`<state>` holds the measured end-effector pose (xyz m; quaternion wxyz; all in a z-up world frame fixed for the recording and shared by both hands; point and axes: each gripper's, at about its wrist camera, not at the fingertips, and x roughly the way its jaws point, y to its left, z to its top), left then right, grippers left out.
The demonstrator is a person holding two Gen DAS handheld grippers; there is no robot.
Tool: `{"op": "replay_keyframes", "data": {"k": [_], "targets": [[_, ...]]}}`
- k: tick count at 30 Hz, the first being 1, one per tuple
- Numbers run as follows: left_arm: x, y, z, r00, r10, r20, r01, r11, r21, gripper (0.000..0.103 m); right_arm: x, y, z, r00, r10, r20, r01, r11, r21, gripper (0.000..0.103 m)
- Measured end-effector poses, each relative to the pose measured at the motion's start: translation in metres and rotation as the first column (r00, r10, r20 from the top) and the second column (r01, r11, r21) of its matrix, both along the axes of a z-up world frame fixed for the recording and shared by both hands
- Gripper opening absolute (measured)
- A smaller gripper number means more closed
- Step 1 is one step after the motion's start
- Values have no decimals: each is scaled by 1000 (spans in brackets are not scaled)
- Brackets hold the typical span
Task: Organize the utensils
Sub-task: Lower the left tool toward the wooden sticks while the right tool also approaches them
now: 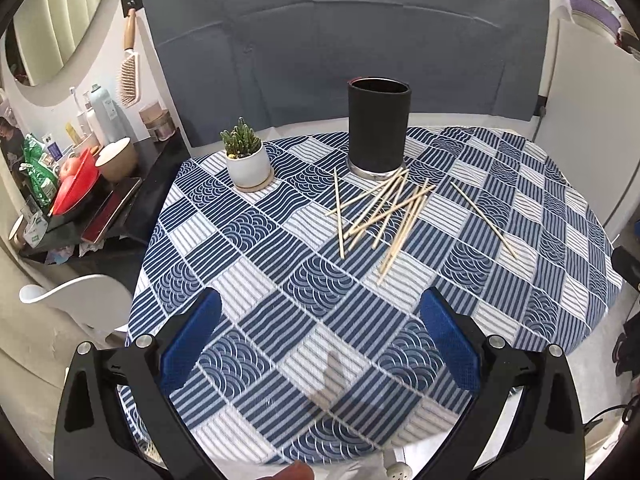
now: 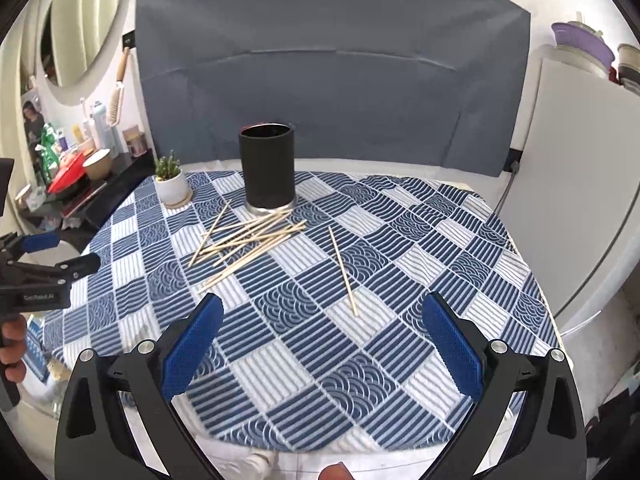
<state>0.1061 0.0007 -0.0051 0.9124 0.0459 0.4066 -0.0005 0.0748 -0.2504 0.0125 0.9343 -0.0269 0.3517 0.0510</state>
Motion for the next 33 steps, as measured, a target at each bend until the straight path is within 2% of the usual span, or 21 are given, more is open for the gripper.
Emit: {"op": "replay_keyframes", "data": {"k": [10, 17, 27, 33], "targets": [[96, 8, -14, 998, 2, -59, -5, 998, -63, 97, 92, -5, -23, 998, -23, -64, 19, 998, -59, 95], [156, 5, -25, 995, -22, -100, 17, 999, -48, 97, 150, -4, -44, 991, -36, -129, 26, 997, -78, 95], [223, 7, -65, 977, -53, -207, 45, 998, -42, 97, 206, 9, -79, 970, -35, -239, 10, 994, -106, 95], [251, 6, -89, 960, -72, -269, 62, 997, -48, 97, 231, 11, -107, 946, -46, -322, 10, 994, -113, 95]]}}
